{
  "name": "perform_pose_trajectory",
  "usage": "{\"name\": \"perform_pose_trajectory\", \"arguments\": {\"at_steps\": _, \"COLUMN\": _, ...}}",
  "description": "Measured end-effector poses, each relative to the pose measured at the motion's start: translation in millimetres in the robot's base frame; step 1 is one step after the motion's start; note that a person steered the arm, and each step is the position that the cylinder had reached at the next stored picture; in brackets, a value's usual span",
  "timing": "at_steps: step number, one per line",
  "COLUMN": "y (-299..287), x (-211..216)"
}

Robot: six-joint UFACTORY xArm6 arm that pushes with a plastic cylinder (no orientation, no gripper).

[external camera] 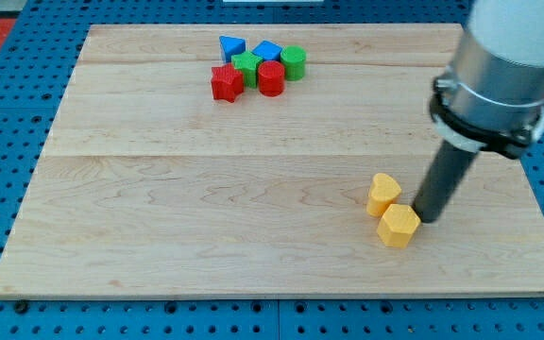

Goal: Push the yellow hexagon towards the left a bit

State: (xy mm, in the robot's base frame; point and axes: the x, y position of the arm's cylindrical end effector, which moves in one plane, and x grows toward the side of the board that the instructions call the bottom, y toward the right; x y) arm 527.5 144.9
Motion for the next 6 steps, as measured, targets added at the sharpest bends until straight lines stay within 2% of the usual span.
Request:
{"name": "perform_pose_trajectory", "arguments": {"at_steps": 1, "y": -56.8, "x": 22.1}}
{"name": "perform_pose_trajectory", "arguments": {"at_steps": 2, "y": 29.7, "x": 28.6}}
{"name": "perform_pose_trajectory", "arguments": {"at_steps": 3, "y": 41.1, "x": 75.2}}
{"name": "perform_pose_trajectory", "arguments": {"at_steps": 4, "y": 17.9, "x": 90.2}}
{"name": "perform_pose_trajectory", "arguments": {"at_steps": 6, "y": -112.3, "x": 46.9}}
